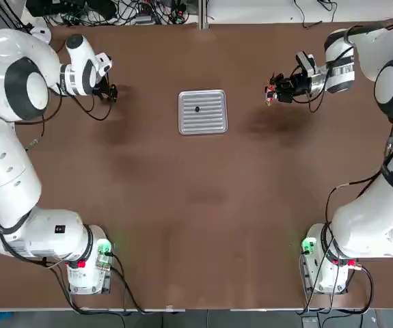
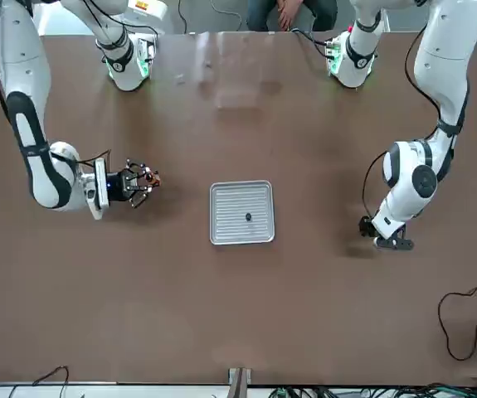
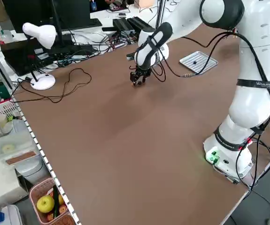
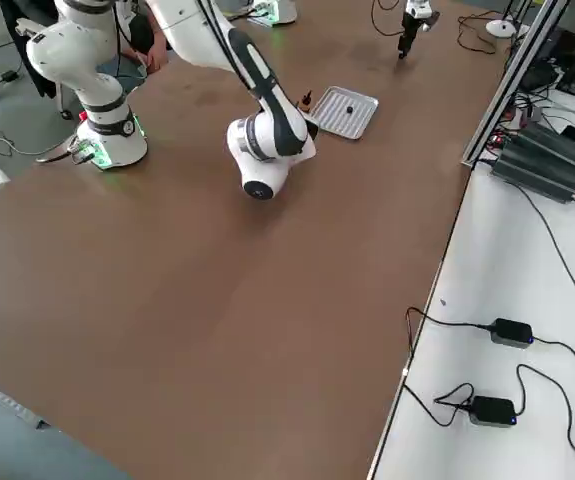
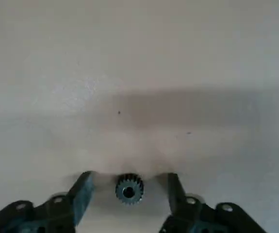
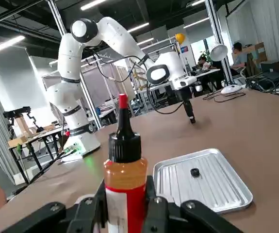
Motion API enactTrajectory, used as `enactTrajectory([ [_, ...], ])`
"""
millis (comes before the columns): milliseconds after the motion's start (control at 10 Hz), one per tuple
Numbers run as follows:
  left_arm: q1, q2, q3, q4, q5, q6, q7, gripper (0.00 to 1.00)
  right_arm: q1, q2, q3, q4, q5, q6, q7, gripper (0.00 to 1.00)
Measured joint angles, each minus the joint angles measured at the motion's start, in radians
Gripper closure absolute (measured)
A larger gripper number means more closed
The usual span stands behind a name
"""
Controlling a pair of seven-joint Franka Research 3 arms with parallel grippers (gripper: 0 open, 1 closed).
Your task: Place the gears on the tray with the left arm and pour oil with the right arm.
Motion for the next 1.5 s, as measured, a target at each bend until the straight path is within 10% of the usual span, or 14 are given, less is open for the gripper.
enactTrajectory([
  [500,0.000,-0.005,-0.001,0.000,0.000,0.000,0.001,0.49,0.019,-0.044,-0.003,0.000,0.001,0.020,0.026,0.70],
  [700,-0.001,-0.008,-0.003,0.000,0.000,-0.002,0.001,0.73,0.019,-0.048,-0.006,-0.001,0.001,0.020,0.026,0.70],
  [1500,-0.060,-0.069,-0.107,0.139,-0.026,-0.240,-0.202,0.75,0.019,-0.065,-0.008,-0.002,0.004,0.020,0.035,0.70],
])
